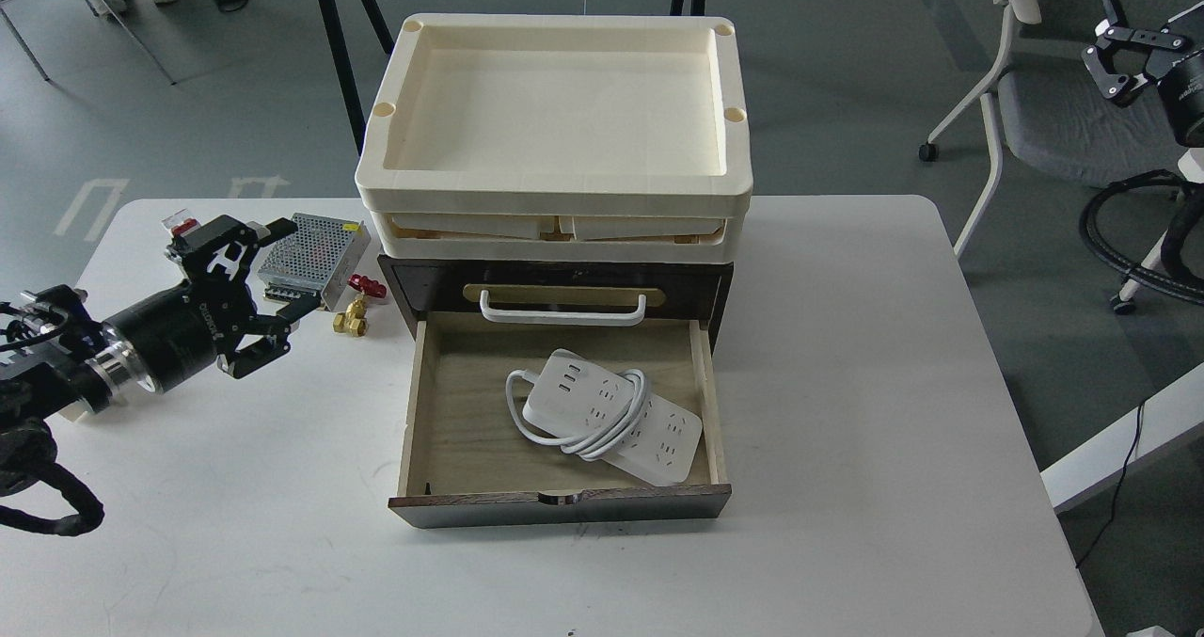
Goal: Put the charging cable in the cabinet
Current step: 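Lower the power strip into the drawer, open the left gripper, withdraw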
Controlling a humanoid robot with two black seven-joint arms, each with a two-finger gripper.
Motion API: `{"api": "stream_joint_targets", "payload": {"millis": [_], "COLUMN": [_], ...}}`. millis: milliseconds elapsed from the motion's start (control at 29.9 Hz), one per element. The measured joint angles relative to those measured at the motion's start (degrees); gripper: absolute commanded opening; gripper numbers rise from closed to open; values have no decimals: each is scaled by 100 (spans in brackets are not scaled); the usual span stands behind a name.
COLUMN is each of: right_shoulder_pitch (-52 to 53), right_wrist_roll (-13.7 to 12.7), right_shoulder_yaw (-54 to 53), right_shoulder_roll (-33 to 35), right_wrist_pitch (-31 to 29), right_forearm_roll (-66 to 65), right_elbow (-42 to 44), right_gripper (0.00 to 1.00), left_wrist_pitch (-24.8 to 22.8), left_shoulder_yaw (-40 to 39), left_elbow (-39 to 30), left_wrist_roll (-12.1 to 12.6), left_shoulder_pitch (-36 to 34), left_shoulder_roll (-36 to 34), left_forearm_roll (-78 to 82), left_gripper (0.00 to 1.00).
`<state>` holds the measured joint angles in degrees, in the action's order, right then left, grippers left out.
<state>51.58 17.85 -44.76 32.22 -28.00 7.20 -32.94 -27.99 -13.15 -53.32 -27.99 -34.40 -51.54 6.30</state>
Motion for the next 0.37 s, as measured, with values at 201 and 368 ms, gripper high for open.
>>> {"api": "stream_joint_targets", "payload": {"millis": [201, 368], "right_shoulder_pitch": [-107, -406], "right_wrist_roll": [18, 141], "right_shoulder_yaw": [21, -110], "right_shoulder_roll": [-46, -48], "right_wrist_pitch": [0, 0], "right_forearm_roll": [-41, -22], "right_elbow": [-688, -867], "right_gripper": [100, 100], "left_wrist_pitch": [-1, -4], "left_shoulder_yaw": [-1011, -1547], "left_elbow": [926, 1100], "left_wrist_roll": [0, 0], "left_shoulder_pitch": [-44, -136], "left_shoulder_roll": [-30, -163], "left_forearm_roll": [-357, -381], "left_gripper": [99, 99]}}
